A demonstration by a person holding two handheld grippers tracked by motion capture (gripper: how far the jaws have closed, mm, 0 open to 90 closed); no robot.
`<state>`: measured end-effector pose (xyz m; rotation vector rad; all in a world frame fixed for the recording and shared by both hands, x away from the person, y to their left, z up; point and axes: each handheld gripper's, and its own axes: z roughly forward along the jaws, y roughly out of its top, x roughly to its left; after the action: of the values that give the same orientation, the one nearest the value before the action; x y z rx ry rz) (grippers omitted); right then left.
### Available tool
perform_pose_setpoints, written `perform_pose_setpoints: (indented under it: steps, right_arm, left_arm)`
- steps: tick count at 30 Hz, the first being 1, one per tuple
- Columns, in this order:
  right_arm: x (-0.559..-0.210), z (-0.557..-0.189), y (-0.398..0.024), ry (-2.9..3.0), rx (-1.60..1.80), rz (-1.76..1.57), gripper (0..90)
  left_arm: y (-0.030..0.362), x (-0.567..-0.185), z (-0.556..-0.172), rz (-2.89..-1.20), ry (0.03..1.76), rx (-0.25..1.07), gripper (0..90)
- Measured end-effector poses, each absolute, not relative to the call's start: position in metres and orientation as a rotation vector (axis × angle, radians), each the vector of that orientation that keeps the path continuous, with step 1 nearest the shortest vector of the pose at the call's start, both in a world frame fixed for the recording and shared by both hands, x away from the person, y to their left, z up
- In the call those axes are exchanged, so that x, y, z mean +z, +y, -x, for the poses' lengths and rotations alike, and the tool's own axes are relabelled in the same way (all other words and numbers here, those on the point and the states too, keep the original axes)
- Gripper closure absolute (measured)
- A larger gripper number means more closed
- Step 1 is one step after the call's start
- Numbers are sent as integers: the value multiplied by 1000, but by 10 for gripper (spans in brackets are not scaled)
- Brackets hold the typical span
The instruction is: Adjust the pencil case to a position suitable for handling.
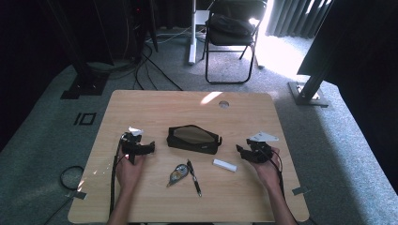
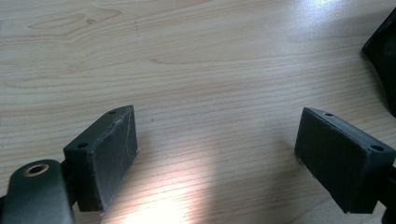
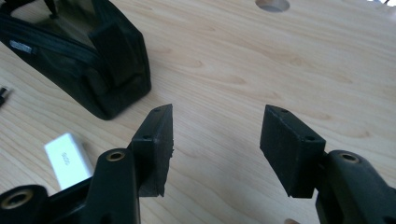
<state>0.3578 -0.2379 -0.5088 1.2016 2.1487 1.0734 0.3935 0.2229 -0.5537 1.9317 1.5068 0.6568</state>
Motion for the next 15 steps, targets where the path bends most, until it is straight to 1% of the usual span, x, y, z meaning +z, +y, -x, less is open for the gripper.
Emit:
perform_pose_setpoints:
  steps: [15]
  right_arm:
    - [-499,-363,-218,2164,1117,-1123,441]
  left_arm:
    - [223,-554,-394,-1932,1507,657,134]
